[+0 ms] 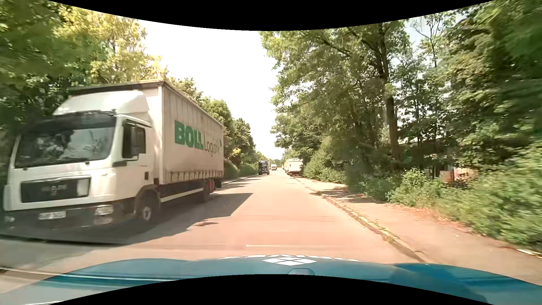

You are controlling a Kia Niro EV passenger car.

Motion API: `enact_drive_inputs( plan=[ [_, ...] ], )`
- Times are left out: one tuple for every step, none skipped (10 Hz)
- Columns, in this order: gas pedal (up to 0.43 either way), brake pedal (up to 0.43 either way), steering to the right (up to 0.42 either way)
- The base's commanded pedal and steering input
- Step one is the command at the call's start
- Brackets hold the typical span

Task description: Follow the waypoints while adhering to traffic rules and regulations

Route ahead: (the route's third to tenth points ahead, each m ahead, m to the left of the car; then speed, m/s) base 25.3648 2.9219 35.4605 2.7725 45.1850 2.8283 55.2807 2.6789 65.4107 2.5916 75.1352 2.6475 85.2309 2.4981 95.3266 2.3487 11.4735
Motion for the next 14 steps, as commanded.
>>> enact_drive_inputs(
  plan=[
    [0.039, 0.0, -0.003],
    [0.039, 0.0, -0.004],
    [0.039, 0.0, -0.006],
    [0.028, 0.0, -0.008],
    [0.008, 0.0, -0.009],
    [0.008, 0.0, -0.009],
    [0.008, 0.0, -0.009],
    [0.008, 0.0, -0.009],
    [0.008, 0.0, -0.009],
    [0.008, 0.0, -0.009],
    [0.008, 0.0, -0.008],
    [0.008, 0.0, -0.006],
    [0.008, 0.0, -0.005],
    [0.008, 0.0, -0.004]
  ],
)
